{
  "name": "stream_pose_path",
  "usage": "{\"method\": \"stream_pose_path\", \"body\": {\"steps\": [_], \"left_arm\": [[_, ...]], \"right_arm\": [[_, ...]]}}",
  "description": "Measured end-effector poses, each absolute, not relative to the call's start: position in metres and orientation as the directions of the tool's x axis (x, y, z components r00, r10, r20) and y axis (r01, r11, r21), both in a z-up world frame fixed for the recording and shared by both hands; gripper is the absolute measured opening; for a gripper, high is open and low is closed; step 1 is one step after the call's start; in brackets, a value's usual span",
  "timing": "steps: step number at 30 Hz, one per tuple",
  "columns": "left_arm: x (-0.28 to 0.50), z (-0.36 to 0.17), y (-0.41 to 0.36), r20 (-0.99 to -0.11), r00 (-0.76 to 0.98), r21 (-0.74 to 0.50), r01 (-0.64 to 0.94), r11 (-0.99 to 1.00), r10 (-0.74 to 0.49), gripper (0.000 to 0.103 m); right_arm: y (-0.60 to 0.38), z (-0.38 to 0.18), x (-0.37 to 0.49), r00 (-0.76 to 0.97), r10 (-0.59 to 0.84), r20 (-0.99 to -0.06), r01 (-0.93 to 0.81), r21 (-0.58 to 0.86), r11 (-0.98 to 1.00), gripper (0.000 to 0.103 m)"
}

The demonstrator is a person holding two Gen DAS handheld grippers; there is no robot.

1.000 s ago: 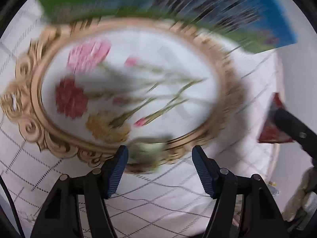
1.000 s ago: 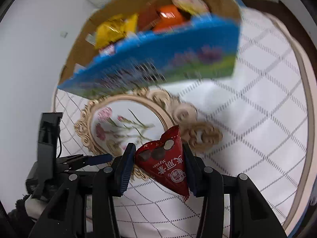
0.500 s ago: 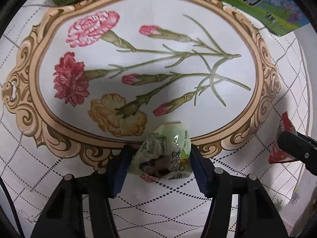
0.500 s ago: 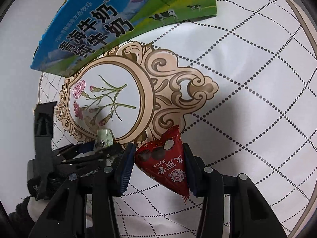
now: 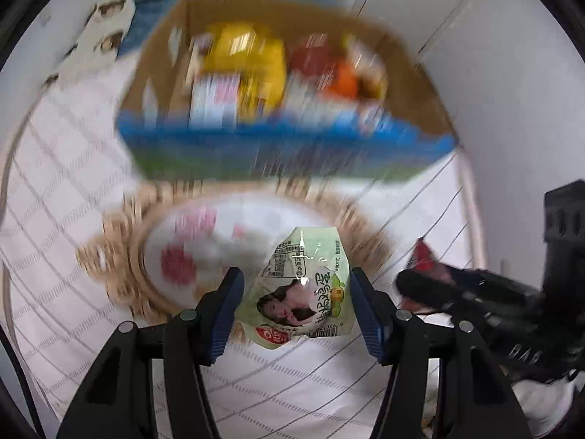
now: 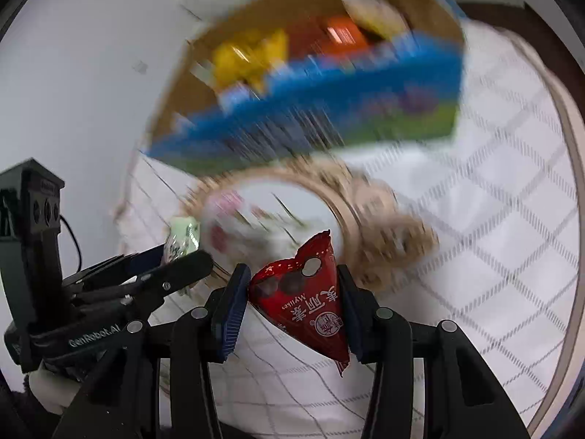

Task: Organize snacks
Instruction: 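Carry both candies into the box and open both tools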

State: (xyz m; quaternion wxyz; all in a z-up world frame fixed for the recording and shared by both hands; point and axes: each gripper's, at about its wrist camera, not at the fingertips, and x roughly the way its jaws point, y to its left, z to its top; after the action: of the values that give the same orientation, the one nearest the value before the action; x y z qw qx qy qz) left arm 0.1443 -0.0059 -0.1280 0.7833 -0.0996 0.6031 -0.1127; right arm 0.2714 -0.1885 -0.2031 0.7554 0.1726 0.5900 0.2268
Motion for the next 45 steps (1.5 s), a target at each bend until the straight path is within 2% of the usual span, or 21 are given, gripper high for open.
{"method": "stream_pose_path", "body": {"steps": [3,6,15,17,18,20,21,22,34,45], "left_arm": [[0.174,-0.091,0.001,-0.907,0.315,-0.274,0.067,0.959,-0.281,0.056],[0.210,-0.084,0.019,-0.912,0.330,-0.238,0.053,0.970,-0.242,0.057],[0.283,-0.164,0.036,-0.975,0.207,-0.096,-0.042,0.994,-0.085,0.057],[0.296,-0.190,0.035,-0.982,0.175,-0.080,-0.044,0.996,-0.071,0.058],[0.299,-0.192,0.034,-0.984,0.165,-0.077,-0.046,0.996,-0.069,0.058],[0.307,-0.203,0.034,-0.987,0.146,-0.081,-0.059,0.995,-0.072,0.064],[0.309,-0.206,0.034,-0.987,0.147,-0.080,-0.062,0.995,-0.070,0.077],[0.311,-0.207,0.033,-0.986,0.153,-0.075,-0.062,0.995,-0.065,0.090],[0.313,-0.216,0.013,-0.980,0.192,-0.054,-0.056,0.997,-0.042,0.092],[0.291,-0.183,0.010,-0.960,0.277,-0.057,-0.071,0.996,-0.035,0.092]], "right_arm": [[-0.185,-0.168,0.295,0.271,0.553,-0.788,-0.181,0.522,0.833,0.049],[-0.181,-0.150,0.325,0.330,0.516,-0.791,-0.202,0.474,0.857,0.049],[-0.185,-0.183,0.415,0.297,0.403,-0.866,-0.127,0.383,0.915,0.050],[-0.183,-0.196,0.427,0.259,0.386,-0.885,-0.112,0.370,0.922,0.053],[-0.183,-0.204,0.433,0.230,0.379,-0.896,-0.098,0.366,0.925,0.056],[-0.181,-0.218,0.441,0.194,0.366,-0.910,-0.084,0.357,0.930,0.089],[-0.181,-0.222,0.443,0.186,0.356,-0.916,-0.078,0.348,0.934,0.095],[-0.181,-0.225,0.444,0.180,0.346,-0.921,-0.074,0.338,0.938,0.096],[-0.182,-0.230,0.443,0.197,0.212,-0.957,-0.084,0.199,0.976,0.098],[-0.187,-0.189,0.419,0.312,0.156,-0.937,-0.097,0.132,0.987,0.099]]}}
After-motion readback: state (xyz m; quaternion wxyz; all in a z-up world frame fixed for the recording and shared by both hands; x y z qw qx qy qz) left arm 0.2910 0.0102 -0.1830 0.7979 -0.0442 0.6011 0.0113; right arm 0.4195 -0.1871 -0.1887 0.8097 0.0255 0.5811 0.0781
